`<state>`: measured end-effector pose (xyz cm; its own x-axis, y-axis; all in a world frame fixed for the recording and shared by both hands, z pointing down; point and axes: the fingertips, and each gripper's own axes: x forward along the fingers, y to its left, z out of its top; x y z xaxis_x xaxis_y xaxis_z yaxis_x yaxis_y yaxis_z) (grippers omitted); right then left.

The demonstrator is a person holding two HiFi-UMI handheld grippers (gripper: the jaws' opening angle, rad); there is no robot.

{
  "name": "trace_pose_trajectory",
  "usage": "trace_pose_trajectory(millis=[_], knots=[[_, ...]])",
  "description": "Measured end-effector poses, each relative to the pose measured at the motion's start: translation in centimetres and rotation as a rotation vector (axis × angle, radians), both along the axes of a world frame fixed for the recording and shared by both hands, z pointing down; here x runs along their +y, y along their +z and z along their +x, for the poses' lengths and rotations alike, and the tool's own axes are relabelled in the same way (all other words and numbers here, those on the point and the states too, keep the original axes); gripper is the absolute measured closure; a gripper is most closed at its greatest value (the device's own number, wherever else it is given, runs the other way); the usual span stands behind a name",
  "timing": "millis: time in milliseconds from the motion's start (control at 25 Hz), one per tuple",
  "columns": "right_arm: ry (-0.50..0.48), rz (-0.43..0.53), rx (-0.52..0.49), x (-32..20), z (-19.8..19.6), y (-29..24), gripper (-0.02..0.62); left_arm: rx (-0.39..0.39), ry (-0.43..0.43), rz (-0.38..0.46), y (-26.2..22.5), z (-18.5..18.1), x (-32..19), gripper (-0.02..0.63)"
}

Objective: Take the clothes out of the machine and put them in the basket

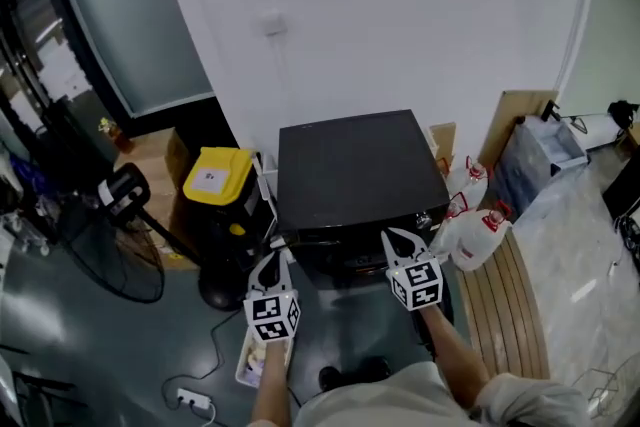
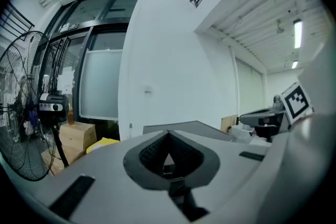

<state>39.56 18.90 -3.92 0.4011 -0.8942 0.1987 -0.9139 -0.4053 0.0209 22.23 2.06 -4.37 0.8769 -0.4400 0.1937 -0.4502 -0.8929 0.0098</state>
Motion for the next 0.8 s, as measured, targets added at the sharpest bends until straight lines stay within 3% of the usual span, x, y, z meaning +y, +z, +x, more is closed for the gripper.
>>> trace_pose_trajectory(millis=[800], knots=[[0.049,0.004,0.007,4.1,0.3,-1.3,0.573,-0.005,0.004,0.027,-0.9,-1.0,1.5,0.589]])
